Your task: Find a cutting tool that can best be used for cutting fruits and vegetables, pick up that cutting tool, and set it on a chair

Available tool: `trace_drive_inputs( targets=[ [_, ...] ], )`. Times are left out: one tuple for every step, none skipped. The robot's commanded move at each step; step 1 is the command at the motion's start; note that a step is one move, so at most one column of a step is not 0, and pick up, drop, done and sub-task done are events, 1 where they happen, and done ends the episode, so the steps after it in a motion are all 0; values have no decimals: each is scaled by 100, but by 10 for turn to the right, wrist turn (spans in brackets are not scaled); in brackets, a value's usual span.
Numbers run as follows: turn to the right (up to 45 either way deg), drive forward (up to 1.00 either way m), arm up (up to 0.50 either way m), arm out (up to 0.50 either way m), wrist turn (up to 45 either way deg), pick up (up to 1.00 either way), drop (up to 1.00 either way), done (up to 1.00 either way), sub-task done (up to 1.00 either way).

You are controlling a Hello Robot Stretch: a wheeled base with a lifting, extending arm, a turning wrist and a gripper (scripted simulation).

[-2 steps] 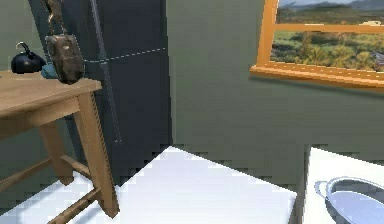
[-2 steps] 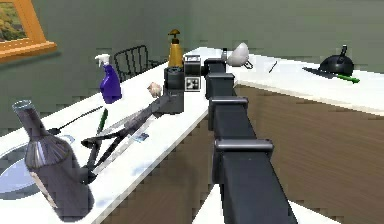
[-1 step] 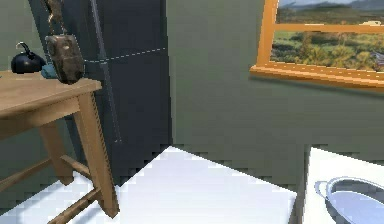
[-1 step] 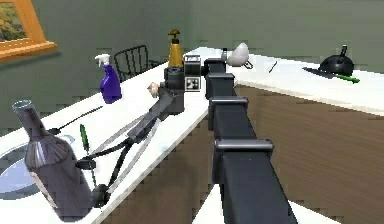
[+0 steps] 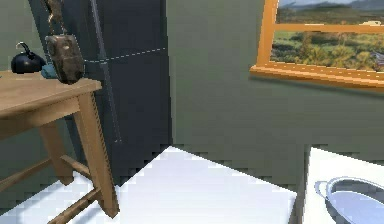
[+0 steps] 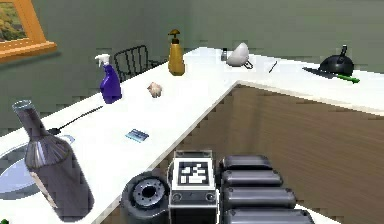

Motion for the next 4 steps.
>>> trace_drive_inputs(
  targets=[
    [-450,0,0,0,0,0,0,0,0],
    [-450,0,0,0,0,0,0,0,0],
    [-450,0,0,0,0,0,0,0,0],
    [-120,0,0,0,0,0,0,0,0]
  ],
)
